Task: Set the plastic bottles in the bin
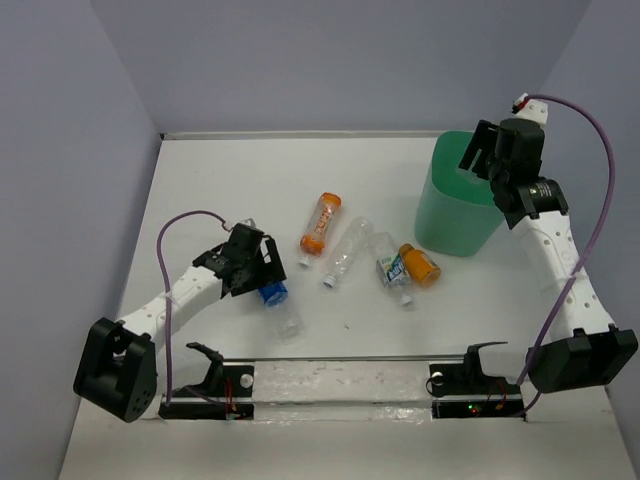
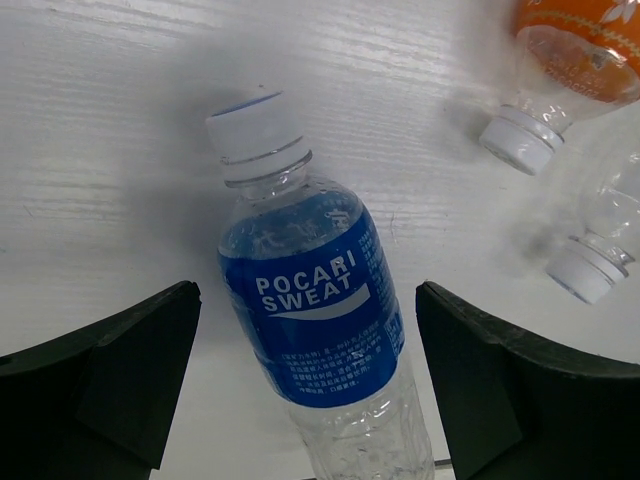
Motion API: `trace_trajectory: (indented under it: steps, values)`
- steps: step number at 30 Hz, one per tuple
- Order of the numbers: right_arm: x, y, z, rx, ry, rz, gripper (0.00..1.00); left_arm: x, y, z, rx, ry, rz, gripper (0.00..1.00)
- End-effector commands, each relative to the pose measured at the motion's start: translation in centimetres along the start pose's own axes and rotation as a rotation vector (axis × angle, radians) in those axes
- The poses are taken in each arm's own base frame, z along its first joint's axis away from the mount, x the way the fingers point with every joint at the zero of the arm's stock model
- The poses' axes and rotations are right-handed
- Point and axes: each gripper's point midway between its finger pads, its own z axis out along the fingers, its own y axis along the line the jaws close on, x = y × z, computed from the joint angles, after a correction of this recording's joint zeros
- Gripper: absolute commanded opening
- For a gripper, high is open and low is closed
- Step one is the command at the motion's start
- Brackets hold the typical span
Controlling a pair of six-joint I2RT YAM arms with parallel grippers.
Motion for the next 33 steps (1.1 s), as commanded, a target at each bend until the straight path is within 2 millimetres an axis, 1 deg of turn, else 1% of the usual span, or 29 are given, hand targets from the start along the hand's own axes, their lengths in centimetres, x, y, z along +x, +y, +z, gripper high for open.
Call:
trace_trajectory:
  steps: [1,3,5,7,8,9,10,11,12,13,14,15,16,17,18,19,20,21,23,24,25,26,27,28,29,30,31,32,33]
  values:
    - [-1.2,0.6,-1.8,-0.074,-0.037,0.001,0.9,0.6,0.6,1.2,-0.038,0.027,0.004,0.99]
    - [-1.4,1.1,-2.6,-0.117,-0.042,0.008,0.95,0.6,0.7,1.3,-0.053,0.034,-0.001,0.99]
    - [-2.0,1.6,-4.2,-0.174,-0.058,0.026,0.96,0.7,0.8,1.6,-0.06,0.038,-0.008,0.99]
    - [-1.5,2.9,-5.5,-0.273,-0.037,0.051,0.96,0.8,0.9,1.8,-0.059,0.033,-0.016,0.99]
    - [-1.6,4.0,-7.2,-0.366,-0.039,0.066,0.96,0.7,1.0,1.9,-0.064,0.026,-0.022,0.99]
    - [-1.5,4.7,-8.0,-0.416,-0.044,0.079,0.95,0.7,1.0,2.0,-0.066,0.023,-0.024,0.98]
    - [-1.1,5.5,-8.8,-0.478,-0.031,0.103,0.95,0.7,1.1,2.0,-0.071,0.02,-0.026,0.97]
    - [-0.2,6.7,-10.4,-0.571,-0.019,0.12,0.95,0.6,1.0,2.1,-0.067,0.018,-0.03,0.91]
    - [0.7,6.8,-10.9,-0.6,-0.003,0.116,0.95,0.6,1.0,2.1,-0.065,0.018,-0.027,0.91]
    - [1.9,7.5,-11.3,-0.642,0.018,0.137,0.93,0.4,0.8,2.1,-0.053,0.007,-0.027,0.86]
    - [2.3,8.4,-13.3,-0.734,0.022,0.139,0.93,0.3,0.7,2.0,-0.048,0.002,-0.023,0.82]
    - [2.8,8.9,-14.0,-0.776,0.033,0.141,0.93,0.1,0.6,1.9,-0.041,-0.006,-0.021,0.77]
    - [3.3,9.6,-14.9,-0.82,0.042,0.15,0.93,-0.3,0.2,1.5,-0.023,-0.021,-0.017,0.69]
    - [3.7,9.8,-15.5,-0.847,0.051,0.153,0.93,-0.6,0.0,1.2,-0.017,-0.032,-0.016,0.67]
    - [5.1,10.1,-15.6,-0.869,0.084,0.153,0.92,-0.9,-0.2,0.9,-0.01,-0.042,-0.014,0.66]
    - [5.4,10.6,-17.1,-0.935,0.084,0.151,0.92,-1.8,-0.5,0.2,-0.008,-0.068,-0.002,0.61]
    - [6.1,11.3,-18.1,-0.984,0.115,0.161,0.92,-2.7,-0.9,-0.7,0.009,-0.105,-0.003,0.6]
    - [7.4,11.9,-18.7,-1.032,0.146,0.16,0.92,-3.7,-1.3,-1.7,0.019,-0.138,-0.007,0.58]
    - [8.5,12.8,-20.1,-1.095,0.179,0.166,0.92,-5.5,-2.5,-4.1,0.078,-0.212,0.0,0.53]
    - [9.4,13.7,-21.4,-1.144,0.206,0.152,0.92,-6.6,-3.2,-5.5,0.103,-0.25,-0.004,0.53]
    - [10.2,14.4,-21.8,-1.176,0.225,0.148,0.92,-7.6,-3.8,-7.1,0.141,-0.295,-0.014,0.52]
    - [10.7,15.1,-22.4,-1.207,0.237,0.144,0.93,-8.2,-4.4,-8.2,0.17,-0.321,-0.013,0.51]
    - [11.2,15.8,-23.0,-1.234,0.252,0.141,0.93,-9.4,-5.7,-10.0,0.222,-0.357,-0.016,0.51]
    - [12.0,17.1,-24.2,-1.295,0.278,0.13,0.93,-9.8,-6.6,-11.2,0.261,-0.384,-0.006,0.5]
    - [12.4,17.9,-24.8,-1.325,0.284,0.118,0.93,-10.3,-7.5,-12.3,0.295,-0.403,0.002,0.51]
    - [12.6,18.5,-25.2,-1.338,0.285,0.115,0.93,-11.1,-8.7,-13.8,0.335,-0.434,0.004,0.5]
    - [12.9,19.6,-26.8,-1.394,0.288,0.095,0.95,-11.3,-10.1,-14.6,0.382,-0.449,0.017,0.5]
    - [12.9,20.3,-27.4,-1.417,0.283,0.081,0.96,-11.5,-11.0,-15.3,0.419,-0.461,0.023,0.5]
    - [13.6,21.2,-27.2,-1.414,0.298,0.063,0.97,-12.2,-12.5,-16.5,0.486,-0.49,0.02,0.5]
